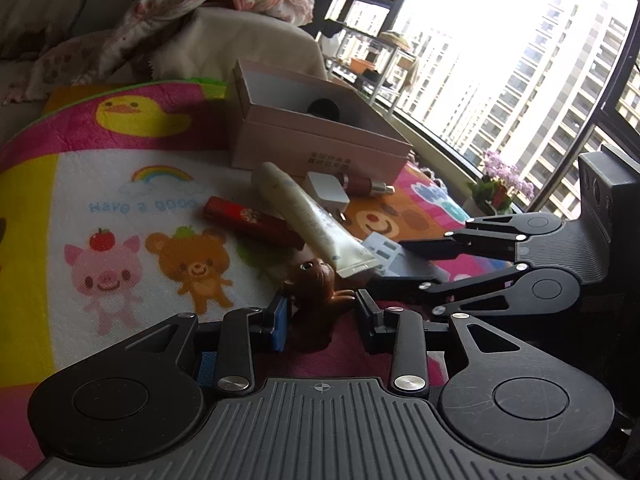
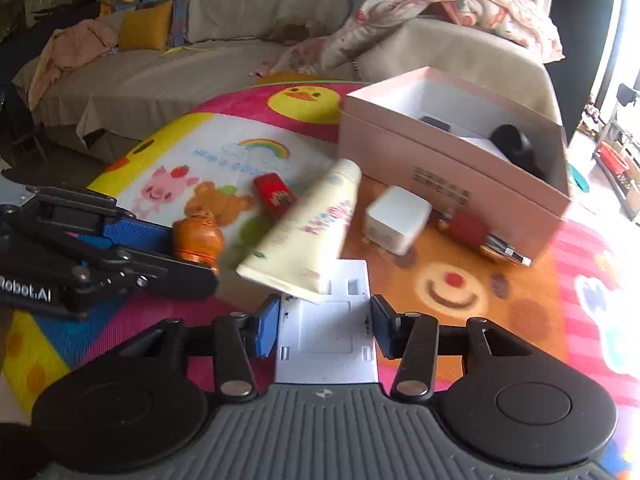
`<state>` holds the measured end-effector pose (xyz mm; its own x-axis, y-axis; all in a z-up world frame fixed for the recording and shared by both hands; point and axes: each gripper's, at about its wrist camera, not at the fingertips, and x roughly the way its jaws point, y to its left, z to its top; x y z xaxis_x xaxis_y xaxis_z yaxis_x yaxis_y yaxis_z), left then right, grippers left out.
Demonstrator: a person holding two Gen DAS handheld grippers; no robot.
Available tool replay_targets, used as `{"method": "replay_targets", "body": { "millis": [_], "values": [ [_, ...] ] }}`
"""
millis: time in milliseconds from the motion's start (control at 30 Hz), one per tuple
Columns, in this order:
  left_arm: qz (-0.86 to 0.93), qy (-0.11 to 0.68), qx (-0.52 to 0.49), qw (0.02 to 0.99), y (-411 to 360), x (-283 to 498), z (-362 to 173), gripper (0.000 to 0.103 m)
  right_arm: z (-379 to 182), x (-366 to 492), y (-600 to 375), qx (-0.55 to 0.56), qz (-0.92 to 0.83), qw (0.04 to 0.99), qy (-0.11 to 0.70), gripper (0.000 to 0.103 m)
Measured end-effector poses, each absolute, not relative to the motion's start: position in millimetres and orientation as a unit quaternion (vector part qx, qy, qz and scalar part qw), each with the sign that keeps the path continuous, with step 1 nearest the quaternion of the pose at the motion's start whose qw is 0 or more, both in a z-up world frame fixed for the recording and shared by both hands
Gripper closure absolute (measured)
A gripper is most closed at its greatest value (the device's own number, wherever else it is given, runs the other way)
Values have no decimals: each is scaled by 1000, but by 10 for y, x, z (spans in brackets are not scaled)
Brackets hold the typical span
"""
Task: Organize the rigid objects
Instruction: 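Grasp the white multi-slot charger with the right gripper, then drop the charger into the pink box with right gripper while left gripper drops the figurine in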
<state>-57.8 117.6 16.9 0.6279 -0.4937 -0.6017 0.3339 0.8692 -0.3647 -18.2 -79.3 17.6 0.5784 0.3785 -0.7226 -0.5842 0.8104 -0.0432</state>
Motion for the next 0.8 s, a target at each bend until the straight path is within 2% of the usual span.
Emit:
{"method": "replay_targets", "body": {
  "millis": [133,300,567,667,767,800],
  "values": [
    [-266,370,-99,885,1081,-594,219,65,312,-315,-1082,-133,266,883,363,56],
    [-284,326,-88,897,1054,-433,583,65,695,-350,-1384,-106,251,907,322,56],
    [-272,241,-93,927,958,615,1254,64,1186,208,-1497,-66,212,946,234,56],
    [-261,249,-125,924,870,1248,1326,65,1215,643,-1392,-60,186,953,231,56],
    [-217,307,-151,914,777,1832,1129,65,1206,1056,-1324,-49,196,948,245,55],
    [-200,323,-158,911,764,1948,1026,65,1180,1148,-1306,-44,187,947,255,48]
  ]
}}
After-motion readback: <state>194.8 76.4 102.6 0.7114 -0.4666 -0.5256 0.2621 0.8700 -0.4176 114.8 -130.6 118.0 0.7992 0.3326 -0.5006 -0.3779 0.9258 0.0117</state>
